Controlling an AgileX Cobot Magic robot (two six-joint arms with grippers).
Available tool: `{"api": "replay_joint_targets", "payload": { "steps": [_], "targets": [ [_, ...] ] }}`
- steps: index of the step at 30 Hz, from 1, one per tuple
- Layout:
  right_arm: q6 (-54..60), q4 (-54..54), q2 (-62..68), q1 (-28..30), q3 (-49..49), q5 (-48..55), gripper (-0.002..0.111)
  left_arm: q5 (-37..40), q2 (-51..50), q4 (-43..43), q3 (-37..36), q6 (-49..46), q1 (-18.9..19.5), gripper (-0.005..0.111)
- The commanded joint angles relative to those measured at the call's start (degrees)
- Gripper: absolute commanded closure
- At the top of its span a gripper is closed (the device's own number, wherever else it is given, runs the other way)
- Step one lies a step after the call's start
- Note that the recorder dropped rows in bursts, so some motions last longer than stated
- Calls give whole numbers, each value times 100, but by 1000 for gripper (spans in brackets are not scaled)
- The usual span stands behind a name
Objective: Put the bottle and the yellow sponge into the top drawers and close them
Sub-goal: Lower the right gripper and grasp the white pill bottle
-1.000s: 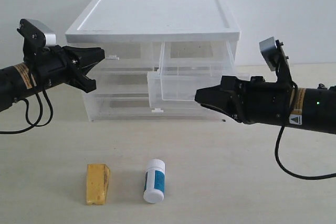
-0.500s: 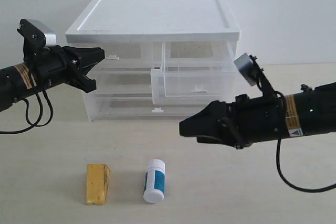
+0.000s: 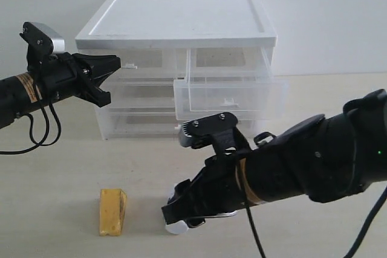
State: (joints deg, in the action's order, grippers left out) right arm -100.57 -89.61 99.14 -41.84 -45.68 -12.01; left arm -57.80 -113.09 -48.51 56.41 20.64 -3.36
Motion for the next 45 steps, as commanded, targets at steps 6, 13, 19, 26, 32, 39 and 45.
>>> {"api": "replay_joint_targets", "payload": {
  "steps": [6, 13, 19, 26, 32, 39, 45],
  "targets": [
    [-542, 81, 331, -530, -576, 670, 50, 48, -8, 79, 30, 37, -26, 103],
    [-571, 81, 1055, -530, -840, 1058, 50, 48, -8, 79, 30, 37, -26, 103],
    [-598, 49, 1279, -530, -880, 1201, 50, 47, -8, 110, 30, 37, -26, 103],
    [-345, 23, 1407, -530, -972, 714, 71, 77, -8, 111, 30, 37, -26, 103],
    [44, -11, 1382, -530, -972, 134, 108, 77, -8, 111, 30, 37, -26, 103],
    [-526, -863, 889, -530, -779, -671, 108, 77, -8, 111, 30, 37, -26, 103],
    [-834, -1034, -310, -542, -66, -1355, 108, 86, -8, 111, 30, 37, -26, 103]
  ]
}}
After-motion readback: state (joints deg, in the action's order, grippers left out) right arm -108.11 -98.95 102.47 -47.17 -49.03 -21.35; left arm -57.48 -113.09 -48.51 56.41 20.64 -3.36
